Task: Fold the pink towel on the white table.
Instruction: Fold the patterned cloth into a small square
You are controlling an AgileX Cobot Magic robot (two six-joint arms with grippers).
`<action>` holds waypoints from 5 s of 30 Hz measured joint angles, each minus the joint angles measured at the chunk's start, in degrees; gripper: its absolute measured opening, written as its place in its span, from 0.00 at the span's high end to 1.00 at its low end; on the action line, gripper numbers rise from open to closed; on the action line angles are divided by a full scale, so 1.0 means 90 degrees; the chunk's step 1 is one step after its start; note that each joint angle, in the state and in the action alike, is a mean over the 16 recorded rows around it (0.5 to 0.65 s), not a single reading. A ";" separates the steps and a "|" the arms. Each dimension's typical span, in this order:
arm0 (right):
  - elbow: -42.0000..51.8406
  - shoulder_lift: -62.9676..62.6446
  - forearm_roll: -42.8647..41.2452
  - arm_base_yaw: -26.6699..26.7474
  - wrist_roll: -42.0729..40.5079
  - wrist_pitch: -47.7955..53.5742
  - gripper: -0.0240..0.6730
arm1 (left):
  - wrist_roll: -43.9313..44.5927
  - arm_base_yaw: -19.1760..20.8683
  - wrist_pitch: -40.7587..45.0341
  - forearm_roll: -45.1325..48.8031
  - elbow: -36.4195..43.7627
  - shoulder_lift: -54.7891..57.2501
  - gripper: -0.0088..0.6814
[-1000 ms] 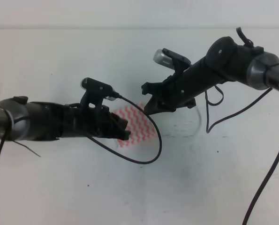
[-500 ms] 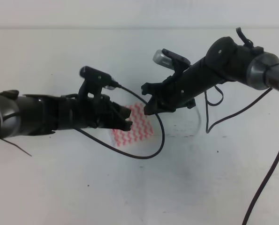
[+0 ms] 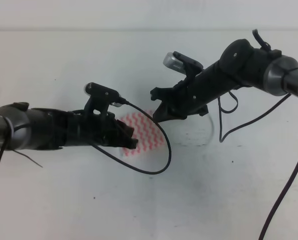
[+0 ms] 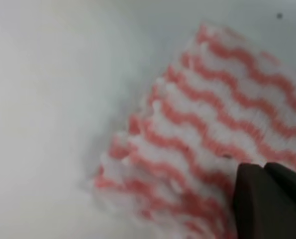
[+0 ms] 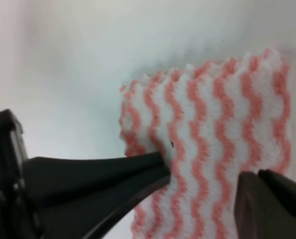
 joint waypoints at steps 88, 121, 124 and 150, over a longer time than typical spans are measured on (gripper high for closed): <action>-0.0901 0.0601 -0.1185 0.0068 0.1678 -0.0279 0.99 | 0.0116 0.0000 -0.0664 -0.0046 -0.0002 -0.0273 0.99; -0.0893 0.0502 -0.1291 0.0098 0.1523 -0.0579 0.99 | -0.0270 0.0000 0.0571 0.0075 -0.0001 0.0299 0.99; -0.0893 0.0495 -0.1308 0.0098 0.1523 -0.0552 0.99 | -0.0223 0.0000 0.0594 0.0077 -0.0001 0.0299 0.99; 0.0463 -0.2339 -0.2872 0.0103 0.1679 -0.0297 0.99 | -0.0687 0.0000 -0.0800 -0.0077 0.0934 -0.3921 0.99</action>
